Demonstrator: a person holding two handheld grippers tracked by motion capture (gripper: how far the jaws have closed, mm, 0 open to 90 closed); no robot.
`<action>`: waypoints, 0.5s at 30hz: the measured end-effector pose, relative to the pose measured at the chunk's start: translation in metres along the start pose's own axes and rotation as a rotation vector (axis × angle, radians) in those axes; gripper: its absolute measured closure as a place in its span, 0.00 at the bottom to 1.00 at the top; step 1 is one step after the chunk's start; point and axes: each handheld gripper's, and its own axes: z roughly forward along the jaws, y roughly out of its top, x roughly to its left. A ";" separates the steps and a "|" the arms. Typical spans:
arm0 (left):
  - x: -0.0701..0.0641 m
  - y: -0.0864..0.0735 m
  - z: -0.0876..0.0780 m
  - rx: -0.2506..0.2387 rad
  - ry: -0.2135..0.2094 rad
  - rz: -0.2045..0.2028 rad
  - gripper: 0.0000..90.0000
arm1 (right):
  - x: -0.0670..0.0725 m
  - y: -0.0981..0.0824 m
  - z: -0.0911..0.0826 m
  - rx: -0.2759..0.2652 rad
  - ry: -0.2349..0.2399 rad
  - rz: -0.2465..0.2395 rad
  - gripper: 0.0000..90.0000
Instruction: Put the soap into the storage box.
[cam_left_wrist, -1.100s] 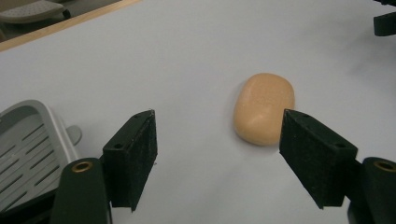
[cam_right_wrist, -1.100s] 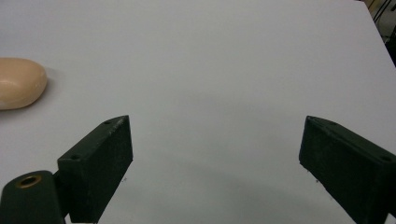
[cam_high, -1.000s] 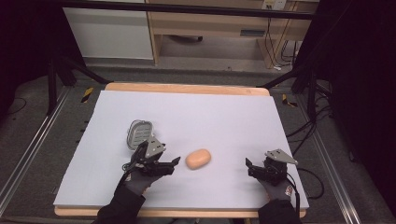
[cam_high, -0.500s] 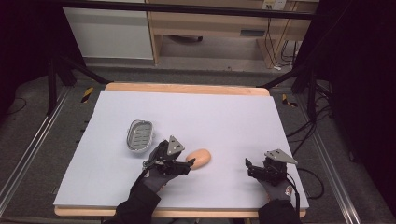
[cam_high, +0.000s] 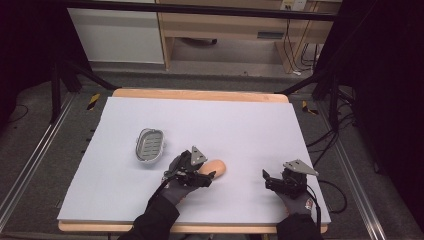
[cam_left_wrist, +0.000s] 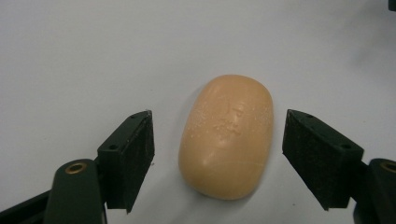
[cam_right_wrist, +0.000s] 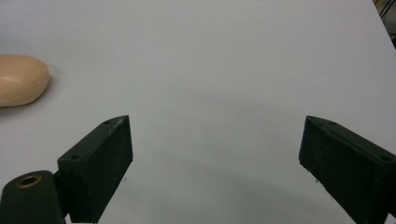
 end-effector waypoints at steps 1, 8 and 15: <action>0.000 0.001 0.002 0.006 -0.006 0.006 0.27 | 0.000 0.000 0.000 0.001 0.001 0.003 0.11; -0.002 0.003 0.012 0.055 -0.020 0.033 0.25 | 0.000 0.001 0.000 0.007 0.005 0.006 0.13; -0.002 0.002 0.021 0.089 -0.029 0.047 0.24 | 0.000 0.001 0.001 0.009 0.005 -0.002 0.13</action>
